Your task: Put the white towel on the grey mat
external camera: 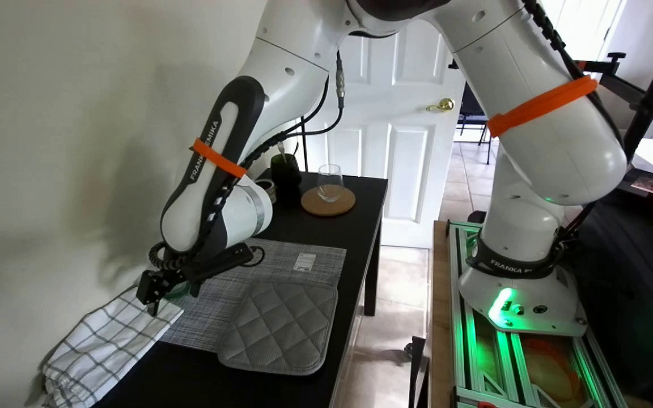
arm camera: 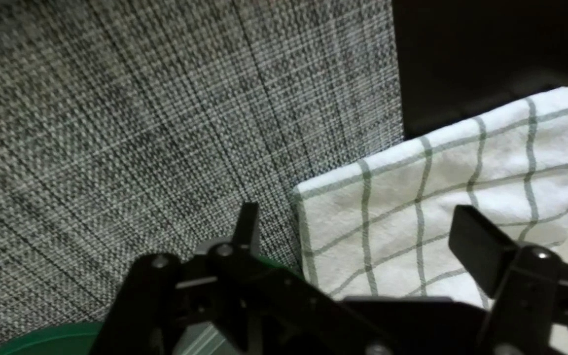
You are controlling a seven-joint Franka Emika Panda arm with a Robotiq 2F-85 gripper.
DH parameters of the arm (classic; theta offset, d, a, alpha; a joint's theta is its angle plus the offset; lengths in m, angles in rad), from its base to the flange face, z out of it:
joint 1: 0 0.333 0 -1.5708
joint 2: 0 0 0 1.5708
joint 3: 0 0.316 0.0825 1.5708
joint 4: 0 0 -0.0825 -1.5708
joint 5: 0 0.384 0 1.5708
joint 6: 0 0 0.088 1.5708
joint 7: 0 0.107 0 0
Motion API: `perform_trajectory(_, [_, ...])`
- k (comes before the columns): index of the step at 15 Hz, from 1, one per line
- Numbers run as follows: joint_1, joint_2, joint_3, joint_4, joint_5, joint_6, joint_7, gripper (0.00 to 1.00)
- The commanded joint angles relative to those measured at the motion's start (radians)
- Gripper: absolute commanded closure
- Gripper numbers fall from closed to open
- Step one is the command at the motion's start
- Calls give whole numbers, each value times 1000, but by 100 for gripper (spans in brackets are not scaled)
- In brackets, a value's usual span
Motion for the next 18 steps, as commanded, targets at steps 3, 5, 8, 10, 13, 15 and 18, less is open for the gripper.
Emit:
perform_trajectory(3, [27,68,-8,80,-33,-28,26,17])
perform_trajectory(5, [38,78,-16,91,-36,-39,32,19])
perform_trajectory(8, [55,83,-30,96,-34,-65,43,20])
perform_trajectory(10, [66,80,-45,99,-34,-61,48,18])
perform_trajectory(13, [91,84,-79,102,-36,-46,66,17])
perform_trajectory(15, [107,84,-103,104,-39,-55,79,18])
perform_trajectory(18, [118,92,-113,110,-39,-35,85,19])
